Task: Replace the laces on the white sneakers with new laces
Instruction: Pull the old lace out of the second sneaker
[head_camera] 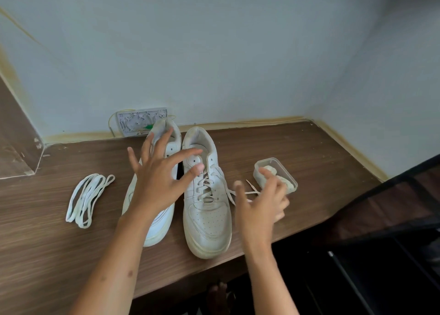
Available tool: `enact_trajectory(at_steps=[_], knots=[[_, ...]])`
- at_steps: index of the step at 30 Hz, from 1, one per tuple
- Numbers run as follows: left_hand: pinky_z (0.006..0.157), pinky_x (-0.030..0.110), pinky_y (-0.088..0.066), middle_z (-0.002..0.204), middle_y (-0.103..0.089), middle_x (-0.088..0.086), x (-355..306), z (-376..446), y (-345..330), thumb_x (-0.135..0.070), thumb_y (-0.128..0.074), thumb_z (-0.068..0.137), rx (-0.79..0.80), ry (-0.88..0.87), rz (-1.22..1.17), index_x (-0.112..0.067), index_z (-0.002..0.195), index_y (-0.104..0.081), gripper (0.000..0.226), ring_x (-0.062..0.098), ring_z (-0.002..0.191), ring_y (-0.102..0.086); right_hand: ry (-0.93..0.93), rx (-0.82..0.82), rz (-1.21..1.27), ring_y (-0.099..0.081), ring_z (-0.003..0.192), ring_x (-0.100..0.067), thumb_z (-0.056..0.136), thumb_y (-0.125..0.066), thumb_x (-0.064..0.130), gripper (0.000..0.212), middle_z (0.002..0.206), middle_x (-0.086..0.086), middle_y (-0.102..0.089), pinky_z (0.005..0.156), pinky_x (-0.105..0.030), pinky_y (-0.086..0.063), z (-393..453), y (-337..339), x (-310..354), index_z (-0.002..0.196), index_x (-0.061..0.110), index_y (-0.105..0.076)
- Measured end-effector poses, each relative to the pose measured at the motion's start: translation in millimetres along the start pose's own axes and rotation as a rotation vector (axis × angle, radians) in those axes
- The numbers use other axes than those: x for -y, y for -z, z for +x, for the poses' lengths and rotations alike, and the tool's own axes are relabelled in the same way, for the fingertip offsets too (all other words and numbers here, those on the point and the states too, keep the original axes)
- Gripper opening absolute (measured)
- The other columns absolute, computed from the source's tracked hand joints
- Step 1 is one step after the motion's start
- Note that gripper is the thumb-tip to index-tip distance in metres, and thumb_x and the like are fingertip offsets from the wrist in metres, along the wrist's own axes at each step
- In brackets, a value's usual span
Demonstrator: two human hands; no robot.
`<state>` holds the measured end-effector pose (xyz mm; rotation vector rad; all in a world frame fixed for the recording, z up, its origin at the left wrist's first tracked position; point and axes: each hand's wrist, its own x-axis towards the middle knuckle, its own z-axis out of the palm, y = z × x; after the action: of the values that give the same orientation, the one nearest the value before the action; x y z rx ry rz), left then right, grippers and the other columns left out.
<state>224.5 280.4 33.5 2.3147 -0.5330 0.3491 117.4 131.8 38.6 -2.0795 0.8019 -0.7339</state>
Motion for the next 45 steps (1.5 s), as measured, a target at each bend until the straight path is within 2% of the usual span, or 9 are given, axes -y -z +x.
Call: enact_trajectory(at_steps=[5, 11, 15, 19, 25, 29, 35, 40, 45], knots=[[0.112, 0.069, 0.006, 0.152, -0.041, -0.007, -13, 1, -11, -0.052, -0.062, 0.089, -0.135, -0.098, 0.177, -0.05, 0.095, -0.072, 0.011, 0.03, 0.15, -0.012, 0.065, 0.277, -0.125, 0.009, 0.146, -0.011, 0.078, -0.054, 0.077, 0.11, 0.159, 0.005, 0.002, 0.12, -0.045, 0.004, -30, -32, -1, 0.154, 0.023, 0.005], [0.111, 0.072, 0.003, 0.15, -0.045, -0.001, -31, -1, -11, -0.046, -0.071, 0.081, -0.157, -0.031, 0.345, -0.042, 0.085, -0.07, 0.006, 0.034, 0.15, -0.01, 0.035, 0.258, -0.178, 0.026, 0.146, -0.011, 0.066, -0.058, 0.083, 0.134, 0.16, 0.006, 0.02, 0.118, -0.051, 0.012, -30, -39, -3, 0.149, 0.024, 0.028], [0.11, 0.074, 0.0, 0.145, -0.051, 0.001, -42, -5, -19, -0.03, -0.067, 0.082, -0.166, 0.011, 0.406, -0.03, 0.085, -0.067, 0.003, 0.037, 0.148, -0.02, -0.01, 0.257, -0.142, 0.025, 0.145, -0.009, 0.061, -0.057, 0.084, 0.135, 0.159, 0.009, 0.02, 0.12, -0.053, 0.009, -32, -39, -3, 0.146, 0.029, 0.031], [0.109, 0.075, 0.003, 0.145, -0.052, 0.002, -42, -5, -21, -0.034, -0.06, 0.086, -0.168, 0.052, 0.436, -0.029, 0.079, -0.066, 0.01, 0.038, 0.147, -0.019, -0.058, 0.253, -0.11, 0.022, 0.146, -0.009, 0.063, -0.061, 0.082, 0.136, 0.158, 0.01, 0.018, 0.12, -0.052, 0.008, -33, -39, -3, 0.146, 0.028, 0.032], [0.106, 0.066, 0.021, 0.159, -0.032, 0.004, -32, -1, -31, -0.034, -0.039, 0.093, -0.052, -0.042, 0.355, -0.032, 0.084, -0.074, 0.036, 0.042, 0.149, -0.002, -0.063, 0.251, -0.11, 0.022, 0.146, -0.01, 0.064, -0.065, 0.079, 0.138, 0.158, 0.009, 0.019, 0.12, -0.05, 0.01, -31, -39, -4, 0.147, 0.026, 0.031], [0.105, 0.055, 0.032, 0.164, -0.007, -0.01, -20, 4, -25, -0.037, -0.051, 0.098, 0.03, -0.077, 0.244, -0.04, 0.087, -0.069, 0.021, 0.029, 0.148, 0.022, -0.072, 0.268, -0.111, 0.024, 0.146, -0.01, 0.062, -0.065, 0.081, 0.14, 0.159, 0.008, 0.021, 0.119, -0.049, 0.012, -30, -39, -3, 0.146, 0.028, 0.033], [0.112, 0.061, 0.017, 0.16, -0.023, -0.014, -9, 5, -15, -0.055, -0.047, 0.085, -0.035, -0.205, 0.079, -0.042, 0.076, -0.071, 0.028, 0.031, 0.151, 0.004, -0.106, 0.273, -0.067, 0.024, 0.146, -0.009, 0.063, -0.066, 0.079, 0.138, 0.159, 0.008, 0.02, 0.118, -0.049, 0.014, -31, -41, -4, 0.146, 0.03, 0.032], [0.114, 0.063, 0.0, 0.149, -0.036, -0.028, -4, 4, 12, -0.062, -0.057, 0.069, -0.081, -0.066, -0.208, -0.053, 0.058, -0.063, 0.016, 0.021, 0.146, -0.012, -0.093, 0.271, -0.064, 0.026, 0.145, -0.01, 0.067, -0.065, 0.078, 0.135, 0.158, 0.011, 0.021, 0.117, -0.049, 0.016, -32, -45, -3, 0.145, 0.03, 0.033], [0.112, 0.065, -0.006, 0.145, -0.046, -0.02, -4, 6, 8, -0.074, -0.058, 0.071, -0.221, -0.045, 0.073, -0.046, 0.071, -0.072, 0.031, 0.026, 0.142, -0.025, -0.097, 0.282, -0.063, 0.026, 0.146, -0.01, 0.066, -0.066, 0.077, 0.135, 0.158, 0.01, 0.022, 0.118, -0.051, 0.015, -29, -45, -3, 0.145, 0.031, 0.033]])
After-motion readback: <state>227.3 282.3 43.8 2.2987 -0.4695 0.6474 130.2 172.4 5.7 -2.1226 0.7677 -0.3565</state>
